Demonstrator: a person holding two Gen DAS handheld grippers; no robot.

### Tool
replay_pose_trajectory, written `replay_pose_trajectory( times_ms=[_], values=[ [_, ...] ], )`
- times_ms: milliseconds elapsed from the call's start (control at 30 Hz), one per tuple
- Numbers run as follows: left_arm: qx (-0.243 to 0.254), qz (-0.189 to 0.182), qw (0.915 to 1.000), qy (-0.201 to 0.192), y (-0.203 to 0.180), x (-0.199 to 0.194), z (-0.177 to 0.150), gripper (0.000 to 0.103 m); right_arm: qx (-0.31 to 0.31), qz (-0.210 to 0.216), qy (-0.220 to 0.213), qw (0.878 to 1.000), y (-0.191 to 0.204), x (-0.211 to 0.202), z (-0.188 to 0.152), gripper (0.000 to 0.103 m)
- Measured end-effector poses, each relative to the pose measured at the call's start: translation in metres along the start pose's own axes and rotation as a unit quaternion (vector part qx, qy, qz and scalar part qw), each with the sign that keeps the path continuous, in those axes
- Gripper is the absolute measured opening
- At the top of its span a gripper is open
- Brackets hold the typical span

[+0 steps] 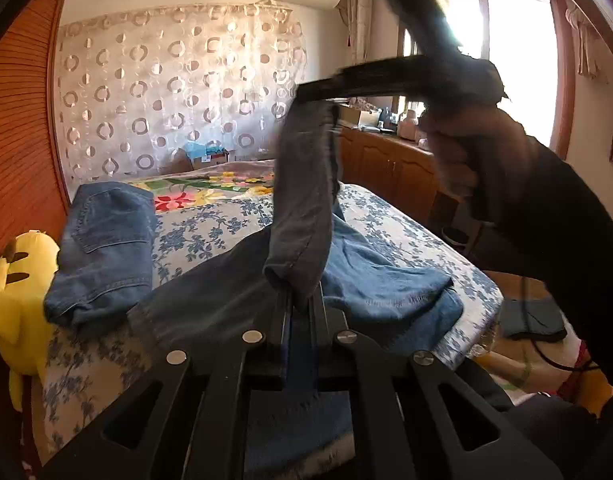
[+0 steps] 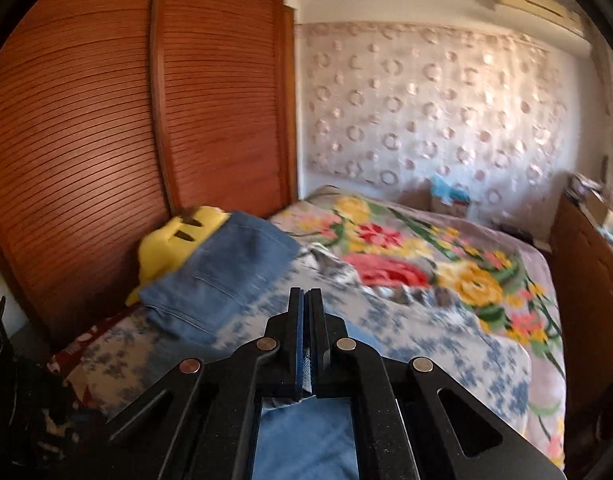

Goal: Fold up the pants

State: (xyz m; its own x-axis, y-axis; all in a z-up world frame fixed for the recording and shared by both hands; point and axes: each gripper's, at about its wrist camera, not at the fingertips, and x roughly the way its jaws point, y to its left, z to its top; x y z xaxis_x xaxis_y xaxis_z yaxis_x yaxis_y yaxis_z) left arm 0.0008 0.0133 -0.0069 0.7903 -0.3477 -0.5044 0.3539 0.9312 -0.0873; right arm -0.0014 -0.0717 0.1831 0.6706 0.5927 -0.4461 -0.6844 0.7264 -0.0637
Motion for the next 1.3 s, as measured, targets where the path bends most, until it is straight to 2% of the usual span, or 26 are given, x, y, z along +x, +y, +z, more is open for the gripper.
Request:
replay_pose_trajectory(
  times_ms=[133, 233, 400, 500, 567, 600, 733, 800, 900, 1067, 1200, 1300],
  values=[
    [-0.003, 0.017, 0.9998, 0.013, 0.003, -0.021, -0.013, 0.008, -0.023, 0.038, 0.005, 0.999, 0.032, 0.018, 0.014, 0.002],
    [-0.011, 0.026, 0.9990, 0.034, 0.010, -0.023, -0.027, 0.008, -0.031, 0.068, 0.016, 0.997, 0.046, 0.033, 0.017, 0.002],
    [-0.032, 0.033, 0.9967, 0.067, 0.026, -0.010, -0.045, 0.008, -0.044, 0.079, 0.046, 0.995, 0.064, 0.059, 0.011, 0.002],
    [-0.027, 0.031, 0.9960, 0.080, 0.025, -0.004, -0.050, 0.008, -0.034, 0.075, 0.060, 0.995, 0.053, 0.063, 0.013, 0.002],
    [-0.027, 0.032, 0.9956, 0.084, 0.025, -0.002, -0.053, 0.008, -0.030, 0.070, 0.066, 0.995, 0.029, 0.069, 0.010, 0.004],
    [-0.030, 0.031, 0.9953, 0.086, 0.027, -0.002, -0.055, 0.011, -0.026, 0.074, 0.067, 0.995, 0.028, 0.066, 0.010, 0.004],
    [-0.036, 0.046, 0.9936, 0.097, 0.037, 0.000, -0.058, 0.026, -0.024, 0.068, 0.062, 0.995, 0.017, 0.062, -0.012, 0.006],
    [-0.042, 0.052, 0.9931, 0.097, 0.043, 0.000, -0.058, 0.045, -0.026, 0.064, 0.064, 0.996, 0.015, 0.055, -0.025, 0.008],
    [-0.054, 0.055, 0.9931, 0.088, 0.052, -0.004, -0.056, 0.048, -0.029, 0.053, 0.069, 0.996, 0.008, 0.060, -0.048, 0.015],
    [-0.060, 0.064, 0.9931, 0.078, 0.059, -0.004, -0.049, 0.048, -0.024, 0.042, 0.081, 0.996, 0.004, 0.055, -0.074, 0.035],
    [-0.058, 0.064, 0.9935, 0.074, 0.059, -0.001, -0.044, 0.048, -0.009, 0.038, 0.093, 0.995, -0.003, 0.046, -0.095, 0.035],
    [-0.054, 0.055, 0.9948, 0.067, 0.052, 0.001, -0.041, 0.048, -0.003, 0.016, 0.105, 0.994, -0.011, 0.036, -0.111, 0.035]
  ],
)
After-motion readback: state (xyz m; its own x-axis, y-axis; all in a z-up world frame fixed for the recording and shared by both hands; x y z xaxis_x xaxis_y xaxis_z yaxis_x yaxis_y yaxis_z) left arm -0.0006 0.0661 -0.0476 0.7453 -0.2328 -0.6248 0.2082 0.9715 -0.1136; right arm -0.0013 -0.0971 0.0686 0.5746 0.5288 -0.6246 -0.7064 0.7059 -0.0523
